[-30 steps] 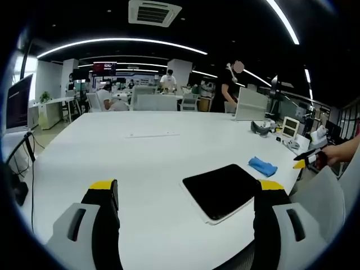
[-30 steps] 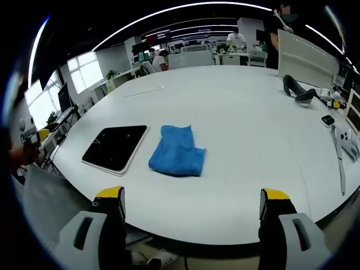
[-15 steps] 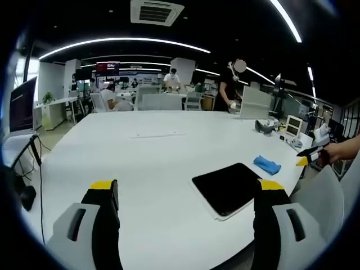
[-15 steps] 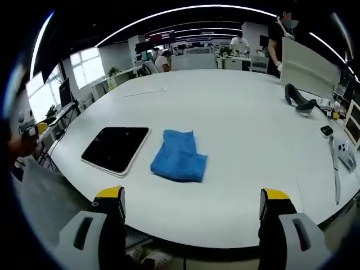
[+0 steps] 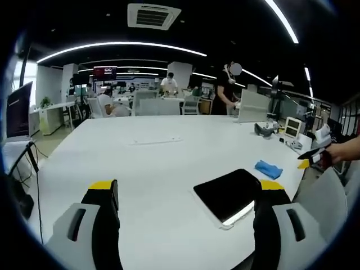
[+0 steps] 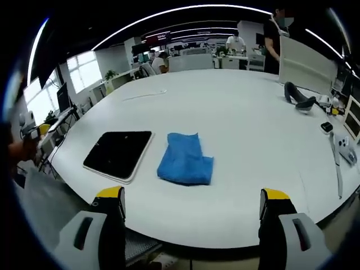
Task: Wipe the mirror surface with the cleaning cloth until all visible marks leave the cleaned area.
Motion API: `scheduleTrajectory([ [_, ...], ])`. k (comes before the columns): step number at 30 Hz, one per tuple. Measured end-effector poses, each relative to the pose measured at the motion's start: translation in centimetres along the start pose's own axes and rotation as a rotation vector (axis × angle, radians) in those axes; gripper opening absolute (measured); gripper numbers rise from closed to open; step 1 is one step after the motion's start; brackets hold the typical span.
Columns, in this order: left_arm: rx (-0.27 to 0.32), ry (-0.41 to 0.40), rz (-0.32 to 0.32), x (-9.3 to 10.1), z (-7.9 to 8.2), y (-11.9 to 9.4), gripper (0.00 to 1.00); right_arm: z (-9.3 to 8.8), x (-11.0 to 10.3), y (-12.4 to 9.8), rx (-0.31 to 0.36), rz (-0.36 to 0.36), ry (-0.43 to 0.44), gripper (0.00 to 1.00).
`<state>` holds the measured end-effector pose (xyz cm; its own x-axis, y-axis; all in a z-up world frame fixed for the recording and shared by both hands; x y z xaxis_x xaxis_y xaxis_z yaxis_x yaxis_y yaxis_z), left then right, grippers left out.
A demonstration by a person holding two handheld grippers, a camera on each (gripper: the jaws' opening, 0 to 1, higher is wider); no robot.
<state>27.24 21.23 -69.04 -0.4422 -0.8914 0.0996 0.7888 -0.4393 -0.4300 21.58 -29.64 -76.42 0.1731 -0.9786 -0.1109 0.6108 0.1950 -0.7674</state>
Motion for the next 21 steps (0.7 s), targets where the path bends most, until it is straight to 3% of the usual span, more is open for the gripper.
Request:
scheduleTrajectory([
  [6, -0.006, -0.004, -0.025, 0.0, 1.3, -0.1, 0.99, -0.6, 0.3, -2.1, -0.016, -0.037, 0.036, 0.98],
  [8, 0.036, 0.001, -0.041, 0.6, 2.0, -0.9, 0.99, -0.9, 0.8, -2.4, -0.016, -0.038, 0.062, 0.98],
  [12, 0.011, 0.012, -0.016, 0.5, 1.2, -0.9, 0.99, -1.1, 0.9, -2.7, 0.025, -0.026, 0.046, 0.98],
  [15, 0.033, -0.01, 0.021, 0.9, 1.4, -1.4, 0.99, -1.7, 1.0, -2.6, 0.024, 0.005, 0.079, 0.98],
  [21, -0.014, 0.01, -0.006, 2.0, 0.7, -1.8, 0.99, -1.5, 1.2, -3.1, 0.041, 0.013, 0.052, 0.98],
])
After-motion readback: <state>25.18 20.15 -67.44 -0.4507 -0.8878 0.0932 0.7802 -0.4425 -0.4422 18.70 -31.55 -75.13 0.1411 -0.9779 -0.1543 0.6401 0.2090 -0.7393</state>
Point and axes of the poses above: the point that each gripper's makers call its tool centre point, and the gripper's own axes: y roughly forward along the fingers, x roughly to its right, z roughly out of its top, the point moved 6 cm from there along -y, roughly backward along the fingers, and after that the axes turned 9 degrees about -x, right-handed, at the moved point
